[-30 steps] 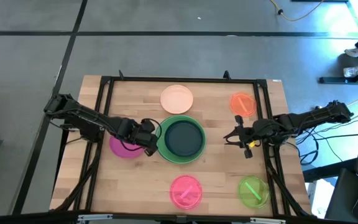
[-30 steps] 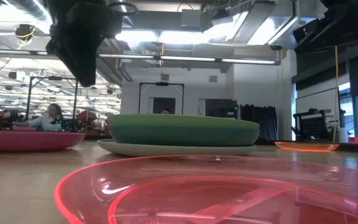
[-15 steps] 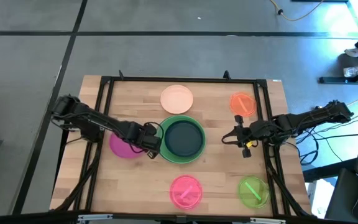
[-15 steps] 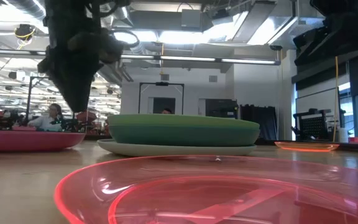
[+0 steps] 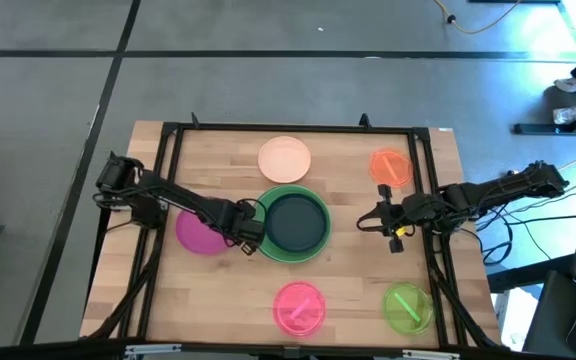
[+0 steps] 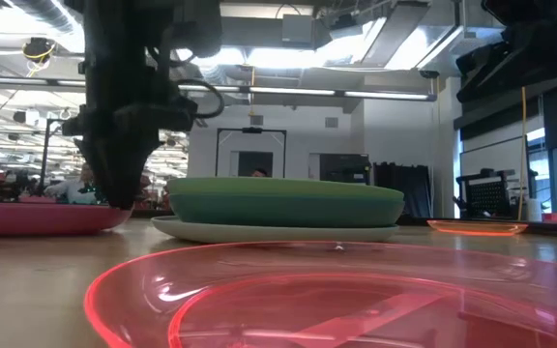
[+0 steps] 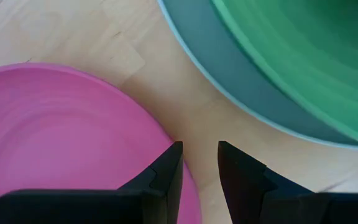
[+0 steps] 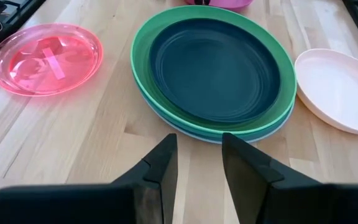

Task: Stack plastic plates
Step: Stack the pink plate on top of the black plate

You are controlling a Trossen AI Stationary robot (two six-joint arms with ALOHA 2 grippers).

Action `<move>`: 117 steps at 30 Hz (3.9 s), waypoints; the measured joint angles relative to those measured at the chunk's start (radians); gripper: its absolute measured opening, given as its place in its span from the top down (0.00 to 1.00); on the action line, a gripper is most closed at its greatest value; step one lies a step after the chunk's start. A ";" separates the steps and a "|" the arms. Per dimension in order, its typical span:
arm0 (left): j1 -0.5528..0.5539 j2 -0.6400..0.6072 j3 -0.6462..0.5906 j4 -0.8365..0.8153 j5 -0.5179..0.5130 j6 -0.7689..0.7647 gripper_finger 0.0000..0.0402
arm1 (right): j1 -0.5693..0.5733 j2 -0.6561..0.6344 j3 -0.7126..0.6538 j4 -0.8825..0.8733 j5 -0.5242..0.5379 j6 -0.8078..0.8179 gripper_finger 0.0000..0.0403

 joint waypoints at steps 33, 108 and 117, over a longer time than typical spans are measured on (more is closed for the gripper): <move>-0.021 0.018 0.037 -0.147 -0.003 -0.041 0.77 | 0.000 0.000 0.000 0.004 0.000 0.000 0.71; -0.069 0.018 0.181 0.479 -0.010 1.293 0.98 | 0.000 0.000 0.000 0.017 0.003 -0.016 0.71; -0.042 0.018 0.103 0.479 -0.012 1.246 0.98 | 0.000 0.000 0.000 0.032 0.003 -0.033 0.71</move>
